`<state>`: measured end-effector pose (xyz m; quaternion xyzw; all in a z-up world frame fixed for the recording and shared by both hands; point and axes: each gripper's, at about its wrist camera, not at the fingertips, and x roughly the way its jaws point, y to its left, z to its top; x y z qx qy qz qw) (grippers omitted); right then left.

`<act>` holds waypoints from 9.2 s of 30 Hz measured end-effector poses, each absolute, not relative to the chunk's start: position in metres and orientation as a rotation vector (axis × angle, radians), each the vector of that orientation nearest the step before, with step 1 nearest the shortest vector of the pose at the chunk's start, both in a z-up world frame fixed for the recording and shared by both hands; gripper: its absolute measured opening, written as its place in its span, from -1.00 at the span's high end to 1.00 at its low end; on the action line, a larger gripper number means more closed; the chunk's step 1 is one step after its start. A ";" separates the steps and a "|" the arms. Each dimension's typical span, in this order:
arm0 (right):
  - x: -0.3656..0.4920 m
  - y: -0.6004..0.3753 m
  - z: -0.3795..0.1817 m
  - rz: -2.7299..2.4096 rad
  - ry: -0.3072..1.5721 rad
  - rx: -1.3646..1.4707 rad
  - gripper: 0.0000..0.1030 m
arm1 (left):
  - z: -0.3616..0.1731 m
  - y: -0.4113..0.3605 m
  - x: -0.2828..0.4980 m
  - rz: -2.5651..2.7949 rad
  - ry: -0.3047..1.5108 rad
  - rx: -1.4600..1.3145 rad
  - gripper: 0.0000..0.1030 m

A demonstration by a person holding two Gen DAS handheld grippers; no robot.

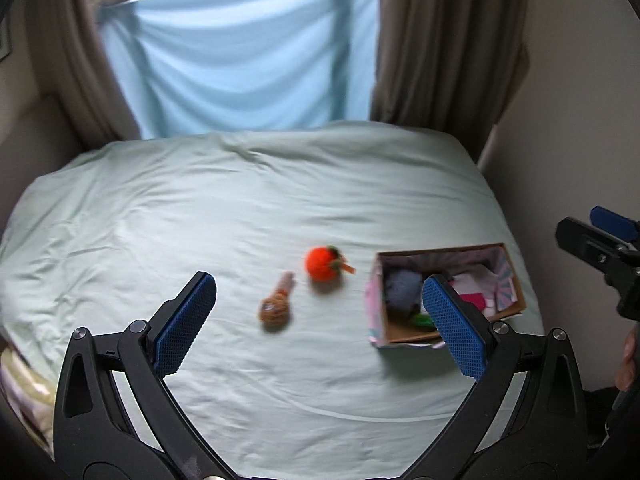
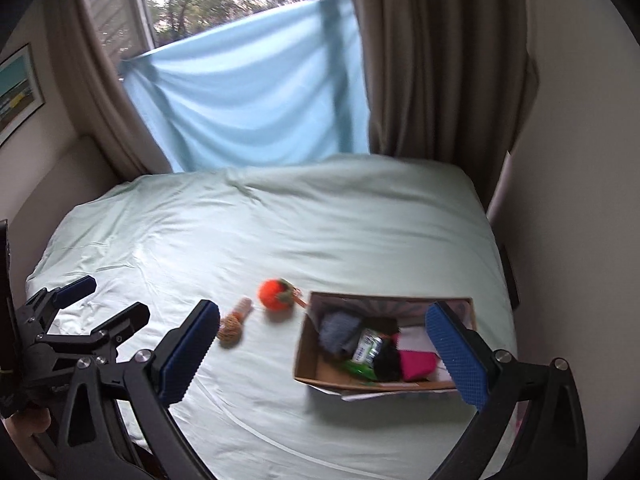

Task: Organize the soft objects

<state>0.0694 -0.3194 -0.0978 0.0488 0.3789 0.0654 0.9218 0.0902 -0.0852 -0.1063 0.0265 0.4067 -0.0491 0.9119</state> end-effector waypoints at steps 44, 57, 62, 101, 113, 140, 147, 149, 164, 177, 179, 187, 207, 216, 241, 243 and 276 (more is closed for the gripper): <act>0.234 -0.143 -0.359 0.021 0.792 0.140 -0.94 | -0.413 0.027 0.224 -0.414 0.934 0.157 -0.76; 0.275 -0.137 -0.442 0.011 0.794 0.057 -0.85 | -0.469 -0.004 0.217 -0.471 0.854 0.300 -0.36; 0.284 -0.147 -0.460 -0.013 0.795 0.062 -0.85 | -0.481 -0.010 0.218 -0.489 0.855 0.340 -0.22; 0.246 -0.177 -0.354 -0.020 0.735 0.096 0.25 | -0.360 -0.016 0.216 -0.462 0.789 0.244 0.28; 0.173 -0.253 -0.227 -0.022 0.662 0.101 0.25 | -0.241 -0.084 0.184 -0.417 0.688 0.218 0.28; 0.119 -0.456 -0.224 -0.045 0.836 0.115 0.25 | -0.250 -0.294 0.167 -0.420 0.916 0.076 0.28; 0.138 -0.482 -0.289 -0.041 0.980 0.191 0.25 | -0.320 -0.315 0.199 -0.415 1.084 0.118 0.28; 0.147 -0.488 -0.307 -0.041 1.020 0.208 0.25 | -0.335 -0.322 0.200 -0.417 1.125 0.137 0.28; 0.191 -0.518 -0.348 -0.011 1.117 0.397 -0.78 | -0.362 -0.329 0.207 -0.384 1.230 0.247 -0.99; 0.166 -0.505 -0.309 -0.037 1.085 0.353 -0.83 | -0.318 -0.302 0.192 -0.368 1.196 0.218 -0.99; 0.159 -0.497 -0.290 -0.026 1.069 0.338 -0.83 | -0.300 -0.291 0.186 -0.362 1.174 0.204 -0.99; 0.128 -0.439 -0.189 0.010 0.940 0.227 -0.83 | -0.194 -0.223 0.156 -0.314 1.013 0.171 -0.99; 0.028 -0.298 -0.027 0.012 0.624 0.111 -0.84 | -0.002 -0.048 0.050 -0.165 0.550 0.022 -0.99; 0.003 -0.273 -0.011 -0.036 0.535 0.046 -0.84 | 0.002 -0.039 0.031 -0.162 0.484 0.040 -0.99; -0.002 -0.257 -0.005 -0.081 0.500 0.045 -0.84 | -0.003 -0.033 0.023 -0.185 0.454 0.049 -0.99; -0.001 -0.256 -0.004 -0.083 0.498 0.040 -0.84 | -0.003 -0.033 0.023 -0.184 0.454 0.049 -0.99; 0.001 -0.254 -0.006 -0.066 0.495 0.048 -0.84 | -0.008 -0.030 0.028 -0.160 0.459 0.035 -0.99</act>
